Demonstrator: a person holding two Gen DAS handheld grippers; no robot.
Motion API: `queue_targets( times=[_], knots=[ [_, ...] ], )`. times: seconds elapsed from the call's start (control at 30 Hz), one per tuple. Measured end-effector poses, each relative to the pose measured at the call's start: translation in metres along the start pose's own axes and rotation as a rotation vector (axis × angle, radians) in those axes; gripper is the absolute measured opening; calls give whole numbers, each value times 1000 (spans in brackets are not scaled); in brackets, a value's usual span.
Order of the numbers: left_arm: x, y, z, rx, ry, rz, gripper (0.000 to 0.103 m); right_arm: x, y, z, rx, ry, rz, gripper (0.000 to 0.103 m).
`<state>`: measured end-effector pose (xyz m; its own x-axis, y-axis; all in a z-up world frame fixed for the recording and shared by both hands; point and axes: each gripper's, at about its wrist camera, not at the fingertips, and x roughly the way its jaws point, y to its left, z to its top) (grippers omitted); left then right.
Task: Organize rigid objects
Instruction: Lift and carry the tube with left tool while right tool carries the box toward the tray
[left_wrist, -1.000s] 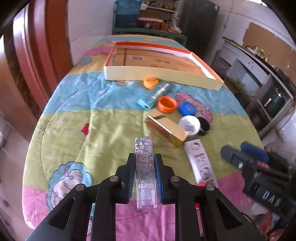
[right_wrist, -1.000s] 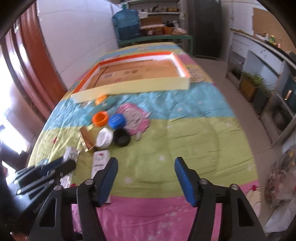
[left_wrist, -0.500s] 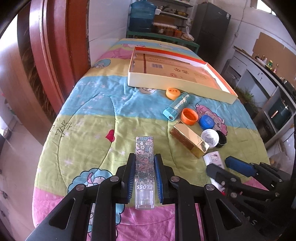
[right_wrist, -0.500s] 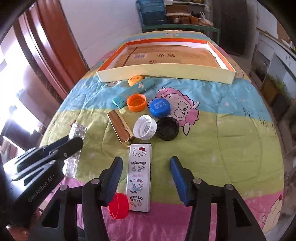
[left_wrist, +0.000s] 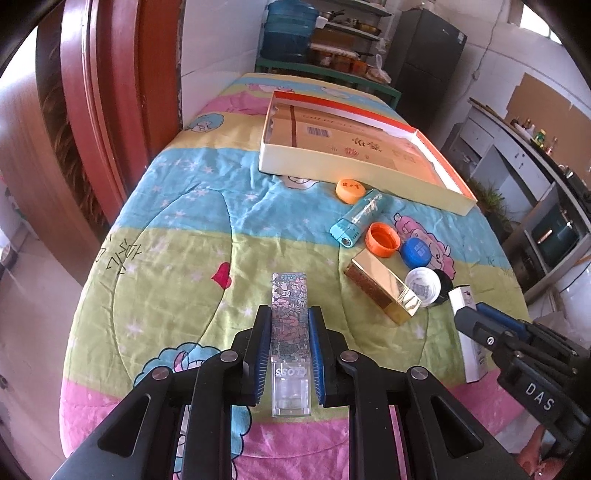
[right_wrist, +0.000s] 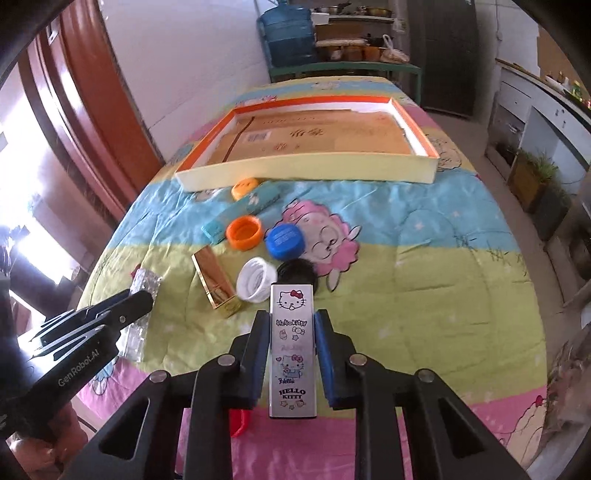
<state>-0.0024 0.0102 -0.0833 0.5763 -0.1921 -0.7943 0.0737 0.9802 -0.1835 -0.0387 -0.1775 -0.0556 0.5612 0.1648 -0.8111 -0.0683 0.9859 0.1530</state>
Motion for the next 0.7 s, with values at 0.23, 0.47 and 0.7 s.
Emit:
queue_targets(
  times=[0.23,0.47,0.7],
  knots=[
    [-9,-3,11,17,-33,-21,20,-10,-6,9,3,-47,-3,25],
    [-13,-12,32,44,-66,-50,20,-19,-8,26,-17,-106,-4,25],
    [-11,-16,51,56,-93,-49,20,-28,-12,42,-27,-162,-3,25]
  ],
)
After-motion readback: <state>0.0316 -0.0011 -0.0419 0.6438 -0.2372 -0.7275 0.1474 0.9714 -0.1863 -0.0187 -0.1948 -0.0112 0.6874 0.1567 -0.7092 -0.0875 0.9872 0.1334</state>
